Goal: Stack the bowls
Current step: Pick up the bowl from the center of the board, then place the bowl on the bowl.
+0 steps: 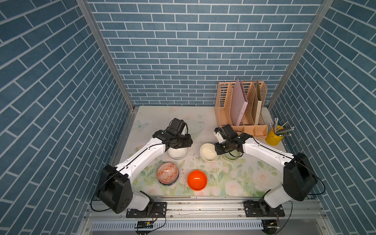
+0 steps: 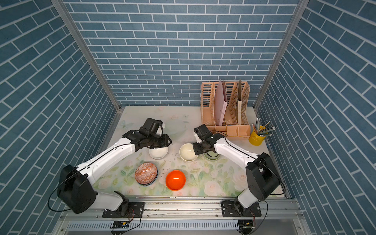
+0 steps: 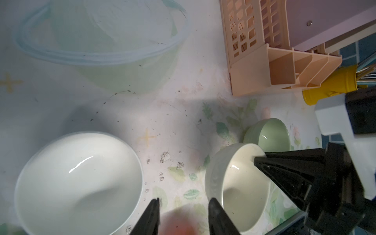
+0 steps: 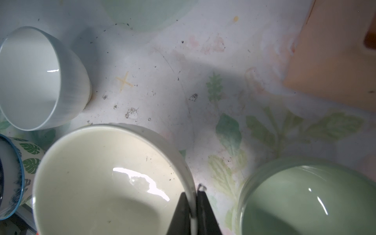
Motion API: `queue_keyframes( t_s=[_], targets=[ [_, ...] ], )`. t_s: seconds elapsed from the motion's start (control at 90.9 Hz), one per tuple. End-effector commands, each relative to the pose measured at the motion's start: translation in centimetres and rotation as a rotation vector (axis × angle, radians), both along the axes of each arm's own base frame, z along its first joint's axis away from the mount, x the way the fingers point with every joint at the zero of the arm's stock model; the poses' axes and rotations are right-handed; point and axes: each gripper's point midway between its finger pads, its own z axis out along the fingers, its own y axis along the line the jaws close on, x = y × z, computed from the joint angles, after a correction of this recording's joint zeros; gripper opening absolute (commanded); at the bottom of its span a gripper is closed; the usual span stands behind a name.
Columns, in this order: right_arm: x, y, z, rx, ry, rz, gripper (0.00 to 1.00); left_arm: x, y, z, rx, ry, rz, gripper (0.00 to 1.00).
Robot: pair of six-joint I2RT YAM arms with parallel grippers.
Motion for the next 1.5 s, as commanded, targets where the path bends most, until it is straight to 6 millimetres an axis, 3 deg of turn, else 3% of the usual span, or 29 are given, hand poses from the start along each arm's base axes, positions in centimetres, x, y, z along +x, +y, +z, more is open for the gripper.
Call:
queue_keyframes(
  t_s=[0.0, 0.242, 0.704, 0.869, 1.221, 1.485],
  targets=[
    [0.5, 0.6, 2.2, 0.024, -0.047, 0.025, 0.00, -0.2, -1.8, 0.3, -0.006, 0.000, -0.022, 0.44],
    [0.4, 0.6, 2.6, 0.030, -0.054, 0.028, 0.00, -0.5, -4.2, -0.5, 0.020, 0.012, -0.066, 0.44],
    [0.4, 2.3, 4.4, 0.054, -0.075, 0.049, 0.00, -0.4, -3.8, -1.5, 0.079, 0.008, -0.056, 0.43],
    [0.6, 3.8, 4.8, 0.055, -0.079, 0.068, 0.00, -0.2, -2.3, -1.2, 0.121, -0.007, -0.026, 0.43],
    [1.1, 8.1, 5.5, 0.048, -0.090, 0.127, 0.00, -0.9, 3.3, -0.8, 0.163, -0.013, 0.060, 0.43],
    [1.0, 11.3, 6.0, 0.046, -0.095, 0.175, 0.00, -1.9, 5.4, -1.5, 0.176, 0.004, 0.079, 0.41]
  ],
)
